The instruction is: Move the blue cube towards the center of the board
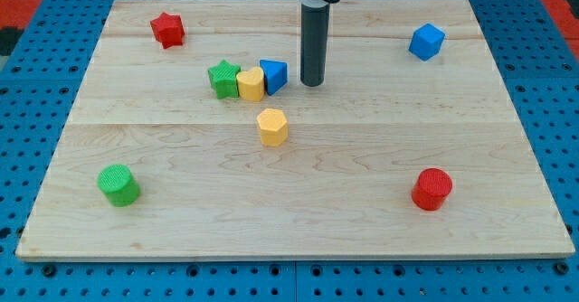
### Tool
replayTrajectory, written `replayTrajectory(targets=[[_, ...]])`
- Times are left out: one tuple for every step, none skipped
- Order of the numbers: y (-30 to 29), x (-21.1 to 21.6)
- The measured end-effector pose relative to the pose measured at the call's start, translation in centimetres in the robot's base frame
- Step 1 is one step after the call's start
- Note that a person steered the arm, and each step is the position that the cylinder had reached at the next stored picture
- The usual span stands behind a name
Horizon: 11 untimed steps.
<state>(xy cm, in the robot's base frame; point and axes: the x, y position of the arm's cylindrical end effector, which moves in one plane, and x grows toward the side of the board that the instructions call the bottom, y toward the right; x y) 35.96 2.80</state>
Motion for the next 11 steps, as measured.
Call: replayTrajectory(targets=[[-6.0, -2.0], [-1.6, -2.0], [8.8, -3.1], [12.1, -8.8], [11.5, -12.6], [22.7, -9.4], [18.8, -8.2], [5.8, -6.1], [2.4, -4.9], [10.2, -6.5], [14.1, -4.5]])
